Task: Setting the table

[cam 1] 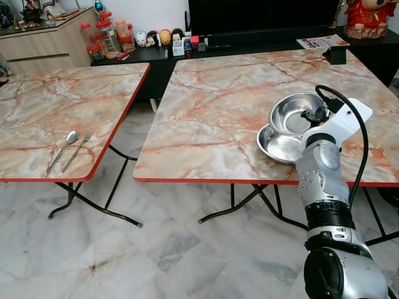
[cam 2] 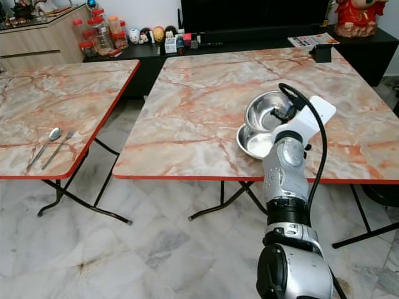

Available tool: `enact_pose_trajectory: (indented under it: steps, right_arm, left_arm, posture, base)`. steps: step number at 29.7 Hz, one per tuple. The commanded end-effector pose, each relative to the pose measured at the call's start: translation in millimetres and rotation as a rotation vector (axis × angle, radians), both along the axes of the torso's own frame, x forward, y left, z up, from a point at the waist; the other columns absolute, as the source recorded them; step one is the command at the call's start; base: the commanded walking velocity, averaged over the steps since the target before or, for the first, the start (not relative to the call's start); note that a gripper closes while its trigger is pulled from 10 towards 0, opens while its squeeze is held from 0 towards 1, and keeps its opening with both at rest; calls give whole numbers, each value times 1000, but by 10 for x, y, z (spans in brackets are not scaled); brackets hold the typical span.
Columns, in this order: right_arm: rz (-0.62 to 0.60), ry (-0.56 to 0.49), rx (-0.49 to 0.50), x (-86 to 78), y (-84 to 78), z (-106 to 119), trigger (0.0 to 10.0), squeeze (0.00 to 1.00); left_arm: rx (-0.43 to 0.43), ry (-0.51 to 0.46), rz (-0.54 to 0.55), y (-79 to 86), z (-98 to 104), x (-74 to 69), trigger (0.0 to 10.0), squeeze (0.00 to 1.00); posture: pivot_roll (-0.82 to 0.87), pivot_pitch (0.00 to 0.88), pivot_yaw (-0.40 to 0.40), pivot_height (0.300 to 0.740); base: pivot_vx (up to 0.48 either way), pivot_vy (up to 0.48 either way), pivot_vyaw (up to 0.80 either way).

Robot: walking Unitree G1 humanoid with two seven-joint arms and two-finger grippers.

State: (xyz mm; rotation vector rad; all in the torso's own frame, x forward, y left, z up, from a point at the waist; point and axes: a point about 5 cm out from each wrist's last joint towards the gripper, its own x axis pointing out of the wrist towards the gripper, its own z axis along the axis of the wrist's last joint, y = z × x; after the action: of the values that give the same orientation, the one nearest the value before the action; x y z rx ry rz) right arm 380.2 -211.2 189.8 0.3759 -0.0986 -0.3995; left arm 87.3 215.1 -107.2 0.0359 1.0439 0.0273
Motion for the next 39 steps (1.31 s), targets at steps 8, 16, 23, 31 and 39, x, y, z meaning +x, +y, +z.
enact_pose_trajectory:
  steps: [8,16,23,31,39]
  right_arm:
    - [44,-52,2,53,117,134,10000,0]
    - [76,-43,-14,52,191,111,10000,0]
    - [93,-38,-1,57,215,88,10000,0]
    - [104,-45,-10,59,235,101,10000,0]
    - [114,-39,2,66,269,91,10000,0]
  left_arm:
    - [8,15,12,45,-4,-46,10000,0]
    - [8,15,11,41,-5,-48,10000,0]
    - [7,15,10,33,-6,-51,10000,0]
    - [5,15,8,28,-8,-53,10000,0]
    - [3,13,12,27,-7,-48,10000,0]
  posture:
    - [-132,0,95,736]
    - [-132,0,92,736]
    - [-132,0,87,736]
    - [-133,0,87,736]
    - [-129,0,85,736]
  base:
    - [0,0,-62]
    - [0,0,0]
    - [34,0,0]
    - [242,0,-170]
    - [245,0,0]
